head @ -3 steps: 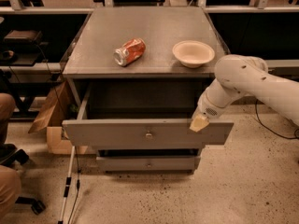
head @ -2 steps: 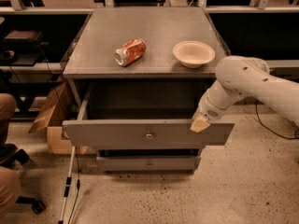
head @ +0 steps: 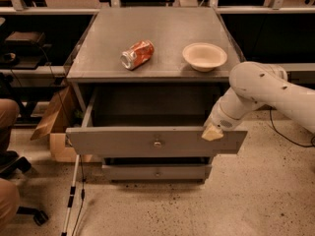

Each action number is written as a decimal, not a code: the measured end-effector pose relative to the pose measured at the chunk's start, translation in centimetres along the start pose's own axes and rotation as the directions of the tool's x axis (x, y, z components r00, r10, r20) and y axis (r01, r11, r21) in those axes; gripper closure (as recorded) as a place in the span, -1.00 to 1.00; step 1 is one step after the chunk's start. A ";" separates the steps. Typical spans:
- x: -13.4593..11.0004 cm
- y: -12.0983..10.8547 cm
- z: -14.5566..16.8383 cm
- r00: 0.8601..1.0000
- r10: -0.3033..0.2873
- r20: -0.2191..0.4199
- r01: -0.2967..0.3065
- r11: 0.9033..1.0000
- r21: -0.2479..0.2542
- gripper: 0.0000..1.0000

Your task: Open top drawer

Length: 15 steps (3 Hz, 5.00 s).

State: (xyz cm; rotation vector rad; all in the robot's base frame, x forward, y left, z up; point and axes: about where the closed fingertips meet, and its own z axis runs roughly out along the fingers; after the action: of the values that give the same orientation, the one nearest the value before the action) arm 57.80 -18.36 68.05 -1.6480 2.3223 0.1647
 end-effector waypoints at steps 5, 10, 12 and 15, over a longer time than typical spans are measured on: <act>-1.1 4.5 0.1 0.997 -0.034 -0.063 0.029 0.996 -0.079 -0.31; 1.1 5.9 -1.4 0.994 -0.034 -0.108 0.021 0.993 -0.115 1.00; -0.7 5.6 -1.5 0.993 -0.075 -0.096 0.065 0.993 -0.101 0.15; -13.7 1.1 -2.1 0.958 -0.282 -0.049 0.280 0.959 -0.038 -1.00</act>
Offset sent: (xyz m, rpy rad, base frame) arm -0.0379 0.0145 0.0053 -0.0133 0.0220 0.0331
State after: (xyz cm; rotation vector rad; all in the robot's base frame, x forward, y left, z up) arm 60.55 -6.14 73.99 -1.9982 2.1006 0.0965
